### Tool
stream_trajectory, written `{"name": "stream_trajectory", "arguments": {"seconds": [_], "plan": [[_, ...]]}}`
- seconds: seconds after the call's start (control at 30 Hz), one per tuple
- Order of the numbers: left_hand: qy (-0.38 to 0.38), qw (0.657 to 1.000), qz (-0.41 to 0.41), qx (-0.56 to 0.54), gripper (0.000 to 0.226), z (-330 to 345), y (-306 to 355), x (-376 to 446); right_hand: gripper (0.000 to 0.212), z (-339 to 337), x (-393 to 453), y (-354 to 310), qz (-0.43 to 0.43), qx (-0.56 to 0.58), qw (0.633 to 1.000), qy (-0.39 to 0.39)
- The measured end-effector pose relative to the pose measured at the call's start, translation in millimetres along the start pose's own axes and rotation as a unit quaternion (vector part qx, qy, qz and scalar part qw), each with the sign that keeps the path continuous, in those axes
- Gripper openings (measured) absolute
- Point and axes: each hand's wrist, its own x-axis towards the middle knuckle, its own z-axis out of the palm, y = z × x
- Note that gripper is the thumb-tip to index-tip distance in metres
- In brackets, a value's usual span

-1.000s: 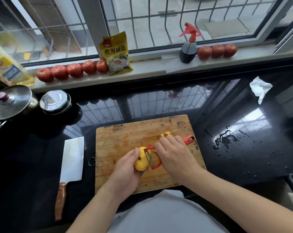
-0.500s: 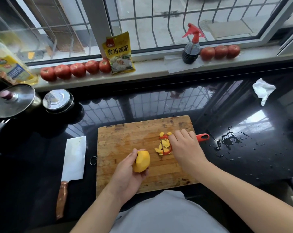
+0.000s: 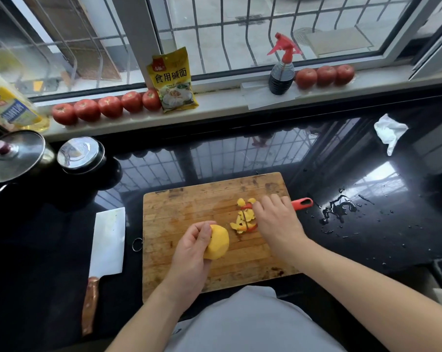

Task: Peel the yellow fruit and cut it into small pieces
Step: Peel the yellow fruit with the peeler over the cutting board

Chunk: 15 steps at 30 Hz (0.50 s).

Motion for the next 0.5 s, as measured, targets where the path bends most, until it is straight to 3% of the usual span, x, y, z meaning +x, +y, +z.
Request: {"name": "stream_trajectory", "arguments": {"seconds": [0.1,0.2,0.33,0.43,0.5], "plan": [[-0.014,1.0,-0.005,-0.02,0.039,-3.4,2.5,1.4,0.036,3.7,0.0,6.5,0.018,-0.01,0.999,-0.029],[-0.016,0.998,-0.022,-0.057,0.04,-5.9,1.9,4.1,0.04,-1.2,-2.5,2.6,0.006,0.01,1.0,0.01],[0.007,0.999,-0.011,-0.04,0.044,-4.1,-1.3,7.1,0.016,-17.8,-14.2,-16.2,-0.068,0.082,0.988,0.111],[0.013,1.0,0.01,-0.023,0.033,-0.2,-1.8,8.2,0.01,-23.8,-20.1,-29.3,-0.116,0.092,0.98,0.132],[0.001,1.0,0.014,-0.023,0.038,1.1,0.0,8.1,0.012,-22.5,-19.7,-28.4,-0.112,0.087,0.982,0.127]]}}
